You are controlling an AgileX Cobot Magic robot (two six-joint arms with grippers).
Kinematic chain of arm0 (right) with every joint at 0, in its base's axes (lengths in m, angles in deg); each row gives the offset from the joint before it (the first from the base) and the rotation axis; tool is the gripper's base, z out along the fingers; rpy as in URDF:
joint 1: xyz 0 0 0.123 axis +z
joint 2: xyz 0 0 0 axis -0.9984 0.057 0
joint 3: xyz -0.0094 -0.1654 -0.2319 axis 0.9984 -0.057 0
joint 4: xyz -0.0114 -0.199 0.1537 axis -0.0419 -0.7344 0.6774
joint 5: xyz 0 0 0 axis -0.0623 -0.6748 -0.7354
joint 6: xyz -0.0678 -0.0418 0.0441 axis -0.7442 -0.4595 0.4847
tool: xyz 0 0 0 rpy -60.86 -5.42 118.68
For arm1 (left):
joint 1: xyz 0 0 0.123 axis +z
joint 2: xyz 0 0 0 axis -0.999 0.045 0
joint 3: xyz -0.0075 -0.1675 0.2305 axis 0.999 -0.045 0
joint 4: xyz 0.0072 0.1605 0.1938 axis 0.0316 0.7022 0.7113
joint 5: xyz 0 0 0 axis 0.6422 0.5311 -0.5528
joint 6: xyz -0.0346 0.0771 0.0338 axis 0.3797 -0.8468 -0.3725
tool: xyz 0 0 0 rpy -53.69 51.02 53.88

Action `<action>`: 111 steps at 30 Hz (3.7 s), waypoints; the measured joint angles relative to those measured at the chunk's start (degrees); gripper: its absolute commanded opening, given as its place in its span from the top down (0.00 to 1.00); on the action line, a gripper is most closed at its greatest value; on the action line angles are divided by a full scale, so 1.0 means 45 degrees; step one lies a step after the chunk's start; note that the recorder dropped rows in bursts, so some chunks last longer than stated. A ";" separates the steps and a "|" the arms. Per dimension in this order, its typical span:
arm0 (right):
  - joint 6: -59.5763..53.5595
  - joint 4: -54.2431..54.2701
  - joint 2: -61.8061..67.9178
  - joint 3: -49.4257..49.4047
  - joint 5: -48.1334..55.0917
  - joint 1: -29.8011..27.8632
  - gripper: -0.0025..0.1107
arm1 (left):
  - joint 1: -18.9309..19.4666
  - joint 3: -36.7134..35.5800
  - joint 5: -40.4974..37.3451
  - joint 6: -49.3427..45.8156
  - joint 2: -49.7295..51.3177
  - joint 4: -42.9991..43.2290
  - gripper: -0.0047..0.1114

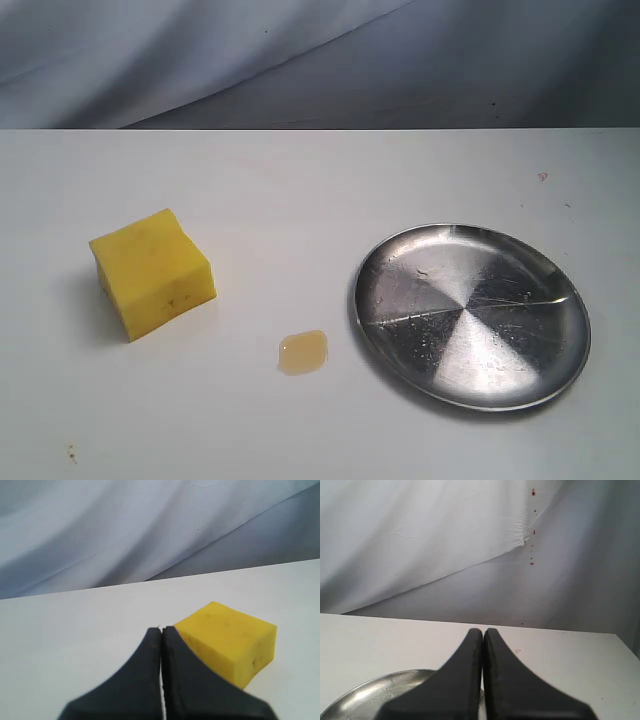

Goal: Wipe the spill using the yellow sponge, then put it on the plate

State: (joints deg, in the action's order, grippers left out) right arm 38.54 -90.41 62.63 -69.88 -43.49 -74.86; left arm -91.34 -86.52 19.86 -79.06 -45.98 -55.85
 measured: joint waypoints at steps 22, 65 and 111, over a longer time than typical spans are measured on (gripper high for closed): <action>0.1228 0.6405 -0.0020 0.0306 -0.0143 0.0000 0.98 | 0.0000 0.0000 0.0000 0.0000 0.0000 0.0000 0.96; -0.2876 0.4073 2.7008 2.2215 0.8745 0.8093 0.37 | 0.0000 0.0000 0.0000 0.0000 0.0000 0.0000 0.96; -0.0188 0.1583 2.2563 1.4624 0.7467 0.9494 0.98 | 0.0000 0.0000 0.0000 0.0000 0.0000 0.0000 0.96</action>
State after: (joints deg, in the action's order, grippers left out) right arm 37.69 -83.29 164.16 -4.08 -9.89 -32.13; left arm -91.34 -86.52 19.86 -79.06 -45.98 -55.85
